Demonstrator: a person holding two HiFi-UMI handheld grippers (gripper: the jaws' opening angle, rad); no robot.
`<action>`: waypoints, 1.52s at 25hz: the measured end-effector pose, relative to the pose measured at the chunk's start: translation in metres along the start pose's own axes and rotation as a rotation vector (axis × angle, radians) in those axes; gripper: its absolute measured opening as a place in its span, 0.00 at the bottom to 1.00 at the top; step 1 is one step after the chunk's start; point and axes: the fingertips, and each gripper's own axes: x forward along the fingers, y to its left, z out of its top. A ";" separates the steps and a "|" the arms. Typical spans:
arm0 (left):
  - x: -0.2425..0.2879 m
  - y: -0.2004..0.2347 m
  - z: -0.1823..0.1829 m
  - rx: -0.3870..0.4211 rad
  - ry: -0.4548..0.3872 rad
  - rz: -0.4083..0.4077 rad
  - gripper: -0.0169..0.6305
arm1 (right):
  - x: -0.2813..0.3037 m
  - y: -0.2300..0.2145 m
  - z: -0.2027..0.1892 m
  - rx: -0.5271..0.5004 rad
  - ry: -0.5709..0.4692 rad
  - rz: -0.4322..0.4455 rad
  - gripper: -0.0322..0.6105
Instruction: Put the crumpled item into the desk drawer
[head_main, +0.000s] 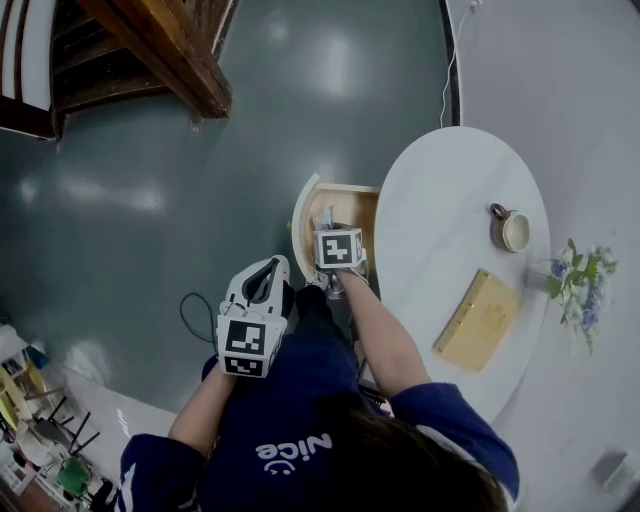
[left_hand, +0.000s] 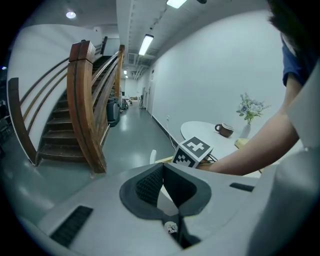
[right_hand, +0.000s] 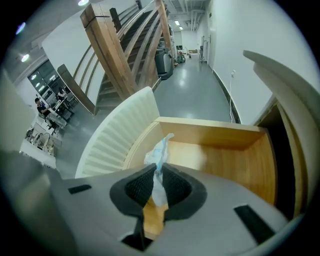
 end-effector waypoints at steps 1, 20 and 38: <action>0.001 -0.002 0.000 -0.001 -0.001 -0.005 0.03 | 0.003 0.000 0.001 0.004 0.003 0.009 0.12; 0.003 0.014 -0.023 -0.026 0.050 0.016 0.03 | 0.052 -0.013 -0.026 -0.016 0.113 0.057 0.12; 0.014 0.013 -0.029 -0.022 0.085 0.015 0.03 | 0.081 -0.032 -0.024 -0.097 0.145 0.020 0.14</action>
